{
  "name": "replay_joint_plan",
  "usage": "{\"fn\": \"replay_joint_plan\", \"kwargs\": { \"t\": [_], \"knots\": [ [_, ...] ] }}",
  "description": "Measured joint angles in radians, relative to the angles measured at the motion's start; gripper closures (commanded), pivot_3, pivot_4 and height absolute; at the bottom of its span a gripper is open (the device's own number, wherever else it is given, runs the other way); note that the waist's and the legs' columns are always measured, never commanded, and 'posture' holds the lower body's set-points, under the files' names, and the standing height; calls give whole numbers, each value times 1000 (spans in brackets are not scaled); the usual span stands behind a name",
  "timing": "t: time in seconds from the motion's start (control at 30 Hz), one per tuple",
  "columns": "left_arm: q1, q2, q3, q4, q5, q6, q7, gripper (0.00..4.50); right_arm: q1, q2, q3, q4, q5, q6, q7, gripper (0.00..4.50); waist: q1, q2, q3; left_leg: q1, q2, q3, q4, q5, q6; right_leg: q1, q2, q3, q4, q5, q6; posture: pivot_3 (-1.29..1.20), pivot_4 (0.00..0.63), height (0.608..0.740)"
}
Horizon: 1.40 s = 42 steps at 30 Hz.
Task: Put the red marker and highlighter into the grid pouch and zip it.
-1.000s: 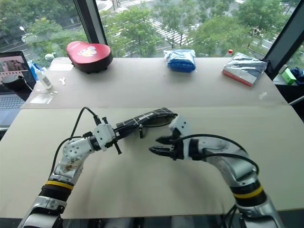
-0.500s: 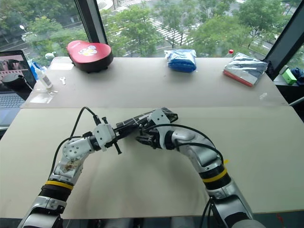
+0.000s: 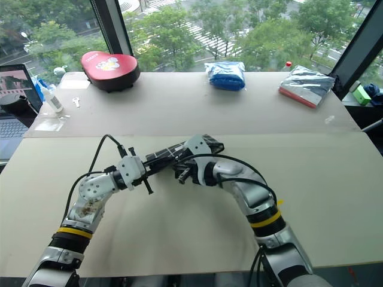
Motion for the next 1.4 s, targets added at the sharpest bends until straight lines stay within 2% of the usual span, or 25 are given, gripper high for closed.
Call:
{"fn": "replay_joint_plan", "kwargs": {
  "t": [0.33,0.47,0.6,0.7,0.83,0.97,1.17,1.33,1.4],
  "knots": [
    [-6,-1,-3,0,0,-1,-4,4500,41,-73,-51,-82,17,12,16,4456,1,0,0,0,0,0,0,0,0,0,0,0,0,0,0,0,150,740],
    [-6,-1,-4,-1,0,-1,-5,4500,51,-219,-110,-86,5,14,27,4456,7,0,0,-1,0,0,0,0,1,0,-1,0,-1,0,0,0,150,740],
    [-4,0,-5,-3,-1,-1,-7,4500,96,-392,-165,-91,5,13,106,4456,8,0,0,-1,0,1,0,-1,1,0,0,0,-1,0,0,0,150,740],
    [-4,-1,-6,-6,-1,-1,-8,4500,97,-437,-202,-69,6,4,127,4456,2,0,0,-1,1,1,0,-1,1,1,0,1,-2,0,0,0,150,740],
    [-5,-3,-15,-10,-1,-1,-9,4500,109,-436,-209,-55,5,-11,130,4456,1,0,0,-1,2,1,0,-1,1,1,0,0,-2,0,0,0,150,740],
    [-6,-2,-14,-5,-2,0,-10,4500,117,-380,-225,-41,12,-14,106,3166,2,0,0,-1,1,1,0,-1,1,1,-1,1,-2,0,0,0,150,740],
    [-8,-2,-15,-3,-9,-1,-35,4500,181,-390,-250,-90,90,6,184,1152,10,0,0,-2,1,1,1,-1,2,1,-1,0,-2,0,0,0,150,740],
    [-16,5,-15,2,-30,-4,-83,4500,289,-526,-365,-141,214,50,329,1152,23,0,0,-3,1,1,2,-2,3,1,-1,0,-2,0,1,0,150,740],
    [-28,14,-17,5,-49,-16,-127,4500,349,-592,-459,-158,256,46,399,1152,25,0,0,-3,1,1,2,-2,3,1,-1,0,-2,0,1,0,150,740]
  ]
}}
